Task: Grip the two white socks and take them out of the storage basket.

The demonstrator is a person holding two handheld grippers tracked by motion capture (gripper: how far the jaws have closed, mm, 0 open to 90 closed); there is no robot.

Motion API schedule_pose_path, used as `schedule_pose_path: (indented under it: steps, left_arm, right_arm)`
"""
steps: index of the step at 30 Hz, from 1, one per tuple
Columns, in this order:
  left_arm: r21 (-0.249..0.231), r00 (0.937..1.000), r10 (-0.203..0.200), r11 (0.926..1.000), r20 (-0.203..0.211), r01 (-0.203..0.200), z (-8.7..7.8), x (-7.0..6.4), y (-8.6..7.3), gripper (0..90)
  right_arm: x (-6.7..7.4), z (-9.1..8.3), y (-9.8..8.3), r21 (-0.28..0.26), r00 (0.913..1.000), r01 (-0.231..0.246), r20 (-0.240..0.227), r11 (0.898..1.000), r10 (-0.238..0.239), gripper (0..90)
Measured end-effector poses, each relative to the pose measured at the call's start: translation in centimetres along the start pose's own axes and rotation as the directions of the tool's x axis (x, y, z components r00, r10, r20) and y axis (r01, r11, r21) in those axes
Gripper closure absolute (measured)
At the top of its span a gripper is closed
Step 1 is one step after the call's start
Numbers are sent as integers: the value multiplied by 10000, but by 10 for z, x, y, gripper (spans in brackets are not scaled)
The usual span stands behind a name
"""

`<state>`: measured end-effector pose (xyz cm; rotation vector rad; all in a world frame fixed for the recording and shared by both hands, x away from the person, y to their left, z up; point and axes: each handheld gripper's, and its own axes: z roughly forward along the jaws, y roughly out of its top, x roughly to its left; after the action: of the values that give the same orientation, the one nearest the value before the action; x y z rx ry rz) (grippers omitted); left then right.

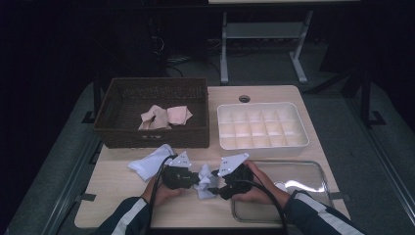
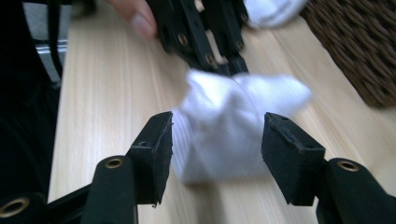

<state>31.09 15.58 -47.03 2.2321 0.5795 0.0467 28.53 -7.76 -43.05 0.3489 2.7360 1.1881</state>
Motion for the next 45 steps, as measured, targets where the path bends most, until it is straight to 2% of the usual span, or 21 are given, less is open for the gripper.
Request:
schedule_pose_path:
  steps: [1,7,10,14,15,16,18,20,23,25,30,31,32,34,35,36,37,40,41,44,45]
  left_arm:
    - [-39,10000,-53,10000,-6,53,0,0,0,791]
    - [-1,10000,-37,10000,9,37,0,0,0,791]
    - [-15,10000,-55,10000,-23,55,0,0,0,790]
    - [-41,10000,-46,10000,-48,46,0,-1,0,792]
    - [-64,9999,-19,10000,-156,18,-1,-2,1,808]
    - [-64,9999,-19,10000,-156,18,-1,-2,1,816]
    - [-179,9990,189,9996,-397,-196,-5,-4,2,827]
    - [-228,9989,191,9995,-419,-201,-7,-4,3,830]
    - [-515,9955,323,9980,-893,-370,-25,-4,5,830]
    - [-887,9954,101,9959,-955,-186,-36,-4,4,829]
    - [-1002,9901,-138,9950,-1400,-3,-54,-4,-1,826]
    - [-990,9881,-222,9951,-1522,71,-57,-5,-4,823]
    - [-885,9805,-564,9953,-1885,402,-62,-5,-11,784]
    - [-853,9771,-769,9945,-1984,610,-66,-5,-16,744]
    - [-817,9707,-989,9932,-2191,828,-73,-7,-24,683]
    - [-817,9707,-989,9932,-2191,828,-73,-7,-24,608]
    - [-801,9603,-1182,9917,-2527,1010,-77,-8,-28,608]
    - [-815,9566,-1222,9912,-2646,1040,-86,-13,-35,522]
    - [-913,9532,-1315,9897,-2721,1104,-87,-15,-36,430]
    - [-1022,9495,-1400,9880,-2806,1155,-91,-17,-38,382]
    - [-1034,9502,-1357,9885,-2805,1107,-92,-18,-38,370]
  right_arm:
    - [1,-4,-6,123,9989,-466,53,9988,465,415]
    - [1,1,-18,601,9973,-692,274,9958,677,370]
    - [1,14,-19,774,9935,-1134,115,9905,1128,360]
    - [4,24,-18,975,9945,-888,638,9913,829,476]
    - [2,25,-18,831,9923,-991,827,9916,922,660]
    - [2,25,-18,831,9923,-991,827,9916,922,660]
    - [-1,19,-16,591,9889,-1002,1159,9932,929,815]
    - [-3,15,-16,591,9863,-1012,1367,9931,924,827]
    - [-12,-6,-13,-37,9679,-901,2353,9959,885,842]
    - [-14,-15,-9,-253,9615,-793,2619,9965,831,841]
    - [-10,-19,-7,-166,9552,-376,2932,9992,408,800]
    - [-8,-17,-7,-92,9557,-270,2931,9996,285,787]
    - [-4,-14,-7,19,9635,-55,2675,10000,48,758]
    - [-2,-12,-7,78,9702,12,2424,10000,-31,758]
    - [5,-10,-6,112,9788,384,2007,9992,-399,766]
    - [5,-10,-6,112,9788,384,2007,9992,-399,766]
    - [8,-9,-4,113,9861,505,1582,9987,-516,760]
    - [16,-3,-3,359,9919,1034,710,9940,-1058,743]
    - [20,1,-4,453,9911,1217,495,9915,-1239,706]
    - [18,1,-4,384,9892,1330,570,9904,-1351,635]
    - [14,-2,-3,346,9931,745,887,9966,-773,599]
